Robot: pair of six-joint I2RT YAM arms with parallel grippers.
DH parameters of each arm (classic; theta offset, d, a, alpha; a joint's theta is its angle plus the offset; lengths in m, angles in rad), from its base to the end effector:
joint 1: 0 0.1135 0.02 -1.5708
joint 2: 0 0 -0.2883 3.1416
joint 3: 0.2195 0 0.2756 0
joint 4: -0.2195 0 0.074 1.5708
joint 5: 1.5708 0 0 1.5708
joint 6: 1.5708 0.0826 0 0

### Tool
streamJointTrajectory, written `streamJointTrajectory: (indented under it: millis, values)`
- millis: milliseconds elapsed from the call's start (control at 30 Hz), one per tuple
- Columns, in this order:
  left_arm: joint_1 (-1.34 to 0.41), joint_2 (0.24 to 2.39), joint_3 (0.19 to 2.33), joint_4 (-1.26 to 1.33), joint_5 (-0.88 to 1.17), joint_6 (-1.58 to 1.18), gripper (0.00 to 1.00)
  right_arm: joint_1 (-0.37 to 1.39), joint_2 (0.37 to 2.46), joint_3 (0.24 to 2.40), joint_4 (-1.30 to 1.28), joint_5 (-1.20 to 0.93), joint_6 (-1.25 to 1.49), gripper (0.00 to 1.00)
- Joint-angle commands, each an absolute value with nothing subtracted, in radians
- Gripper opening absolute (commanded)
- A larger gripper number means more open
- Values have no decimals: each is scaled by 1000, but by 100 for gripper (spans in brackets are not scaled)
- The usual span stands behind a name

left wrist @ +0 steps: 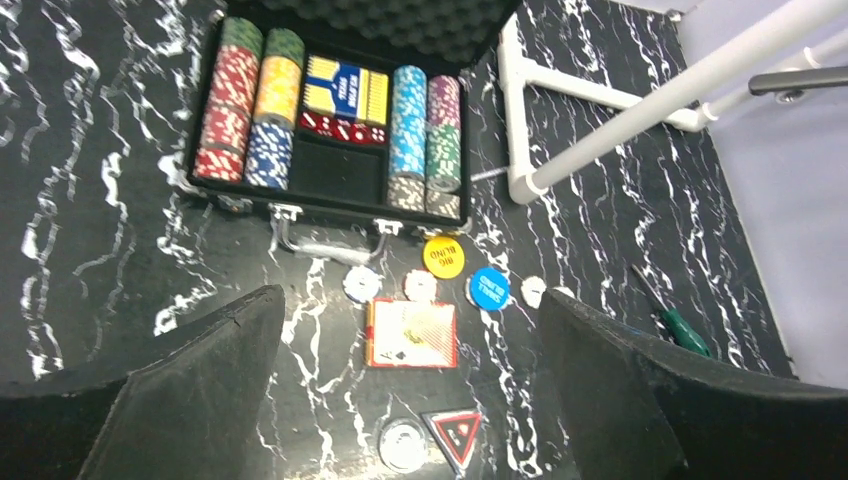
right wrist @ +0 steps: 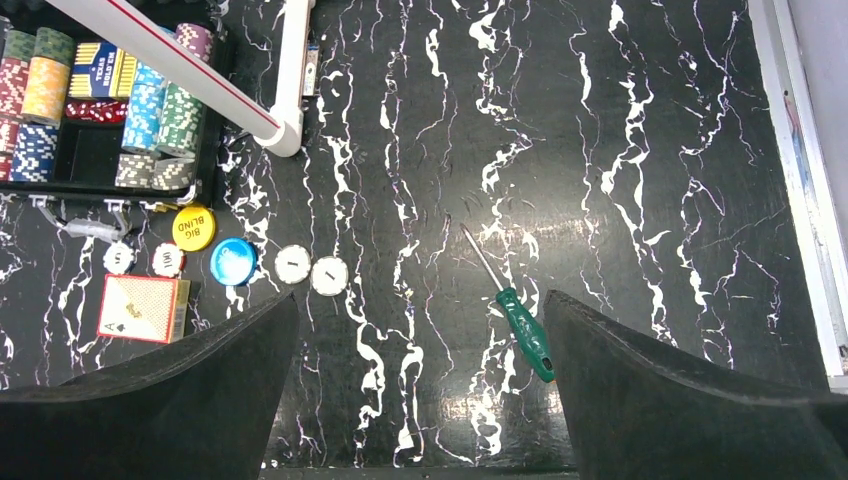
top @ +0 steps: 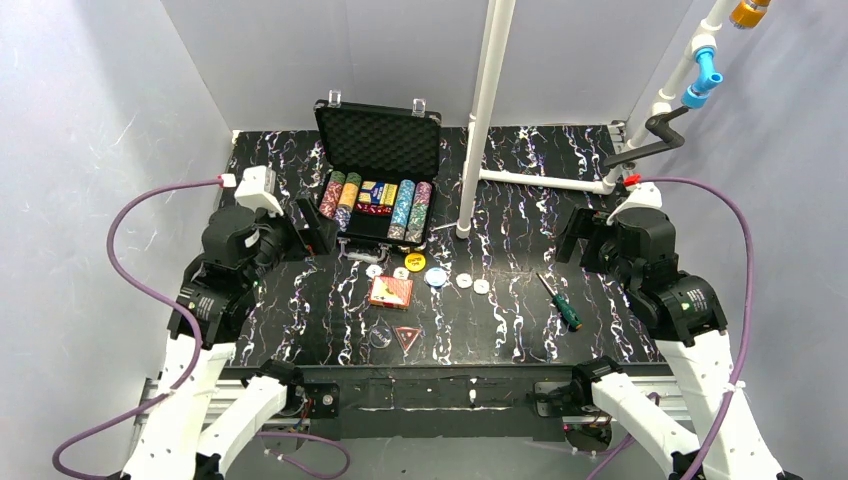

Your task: Pack up texas hold em set

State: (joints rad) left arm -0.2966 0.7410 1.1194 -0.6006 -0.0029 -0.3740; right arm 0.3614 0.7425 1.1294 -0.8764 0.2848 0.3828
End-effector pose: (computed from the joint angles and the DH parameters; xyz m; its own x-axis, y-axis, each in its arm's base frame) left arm 0.1797 -0.0547 0.4287 -0.3020 -0.2897 -0.9082 0.1926 0.9145 -0.3558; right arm 0.1666 0.0382 0.3934 -0.4481 0.2139 -0.8680 0.0647 0.9762 0.2071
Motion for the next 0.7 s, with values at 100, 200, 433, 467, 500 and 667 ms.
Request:
streamJointTrajectory:
  millis: [100,200,433,467,500,667]
  values:
    - [-293,810,1055,-678,164,-528,99,365,730,1157,-891,318,403,100]
    - [-293,833,1003,-679,208,-614,100,366,742,1167,-901,313,408,100]
    - [-431,894,903,-699,76,-920,99,365,752,1137,-896,271,407,100]
    - [-473,910,895,-707,32,-986,100,365,750,1130,-895,259,408,100]
    - [-512,925,887,-716,-5,-1058,99,365,747,1123,-897,249,411,100]
    - [-639,1010,839,-767,-76,-1489,91,365,703,1081,-883,186,425,100]
